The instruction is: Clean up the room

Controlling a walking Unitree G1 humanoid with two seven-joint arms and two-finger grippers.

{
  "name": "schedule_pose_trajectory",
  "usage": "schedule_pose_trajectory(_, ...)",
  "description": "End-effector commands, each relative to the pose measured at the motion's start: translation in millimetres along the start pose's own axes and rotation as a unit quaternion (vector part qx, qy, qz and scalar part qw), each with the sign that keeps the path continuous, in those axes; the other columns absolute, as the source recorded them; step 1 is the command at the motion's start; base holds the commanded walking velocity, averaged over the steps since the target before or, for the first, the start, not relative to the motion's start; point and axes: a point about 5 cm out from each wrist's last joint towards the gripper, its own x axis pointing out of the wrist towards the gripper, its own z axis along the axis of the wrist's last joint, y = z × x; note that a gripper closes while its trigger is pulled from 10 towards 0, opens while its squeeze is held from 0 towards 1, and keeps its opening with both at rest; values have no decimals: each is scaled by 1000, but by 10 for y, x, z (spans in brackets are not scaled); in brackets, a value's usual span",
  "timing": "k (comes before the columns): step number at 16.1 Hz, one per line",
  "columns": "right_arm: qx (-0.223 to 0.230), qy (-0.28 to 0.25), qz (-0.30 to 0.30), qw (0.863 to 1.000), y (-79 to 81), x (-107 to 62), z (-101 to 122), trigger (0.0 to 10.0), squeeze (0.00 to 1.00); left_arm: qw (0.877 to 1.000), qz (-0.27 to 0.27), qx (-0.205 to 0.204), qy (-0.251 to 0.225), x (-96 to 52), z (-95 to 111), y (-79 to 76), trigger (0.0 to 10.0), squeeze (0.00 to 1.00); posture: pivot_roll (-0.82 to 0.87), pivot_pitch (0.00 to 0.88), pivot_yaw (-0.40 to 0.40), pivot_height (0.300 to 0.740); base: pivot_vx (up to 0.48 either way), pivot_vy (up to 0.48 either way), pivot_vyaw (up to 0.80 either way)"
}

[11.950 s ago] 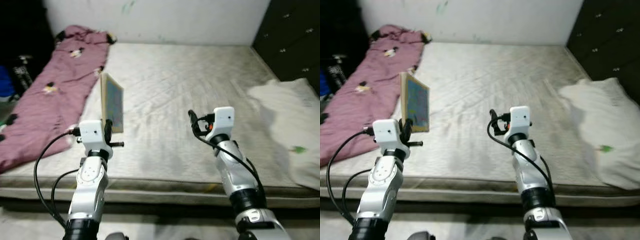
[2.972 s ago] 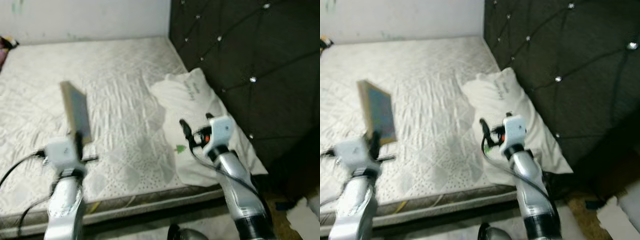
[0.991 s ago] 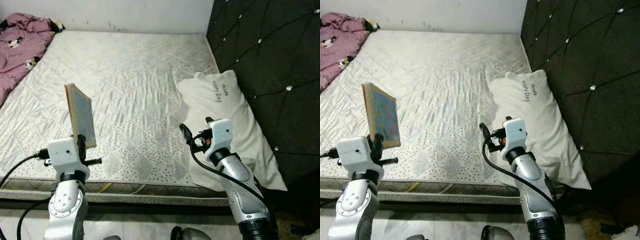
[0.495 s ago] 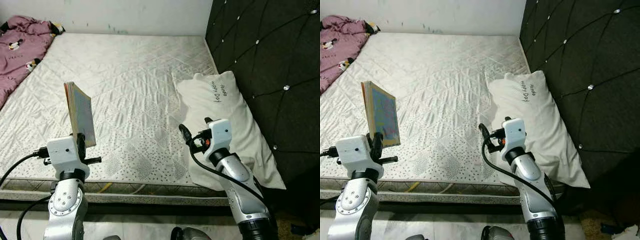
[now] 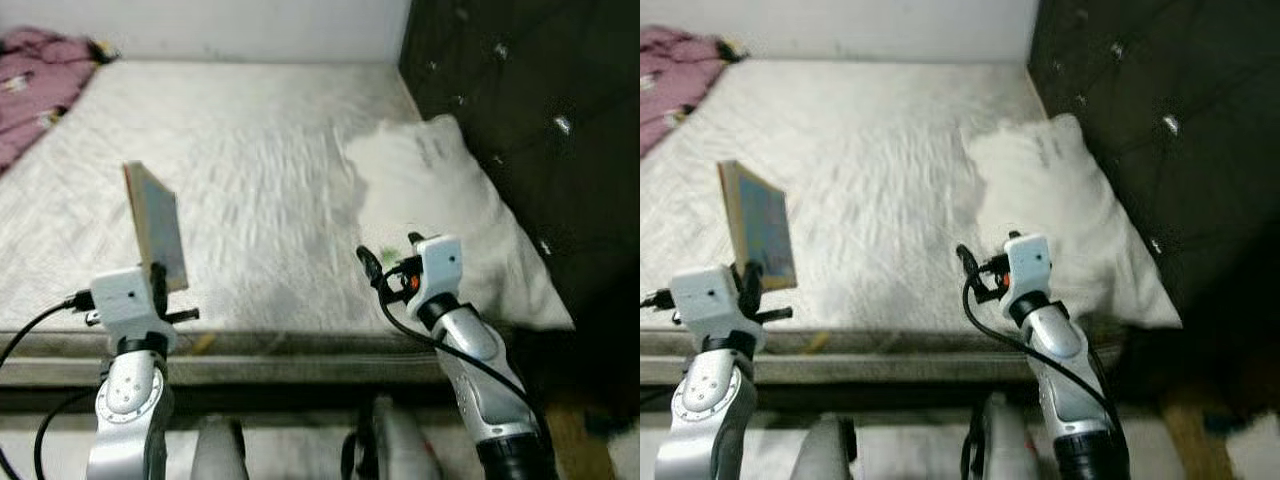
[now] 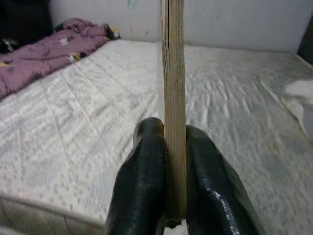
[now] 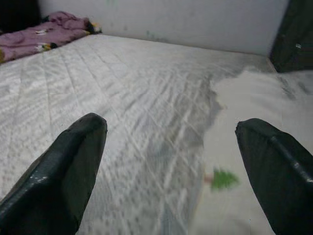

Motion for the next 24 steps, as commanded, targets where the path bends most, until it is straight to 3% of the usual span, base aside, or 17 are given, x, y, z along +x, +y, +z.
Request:
schedule_pose_trajectory(1, 3, 5, 1, 1000, -11, -2, -11, 10000, 0, 1000, -3, -3, -25, 31, 108, 0, 10000, 0, 13, 42, -7, 619, 0, 0, 0)
schedule_pose_trajectory(7, 3, 7, 4, 1000, -9, 4, -18, 10000, 0, 999, -3, -11, -31, 33, 111, 29, 10000, 0, 17, 38, -11, 619, 140, 0, 0)
schedule_pose_trajectory(24, 5, 7, 4, 1000, -7, 21, -29, 10000, 0, 999, -16, -31, -23, 61, 83, -49, 10000, 0, 12, 34, -8, 619, 380, 0, 0)
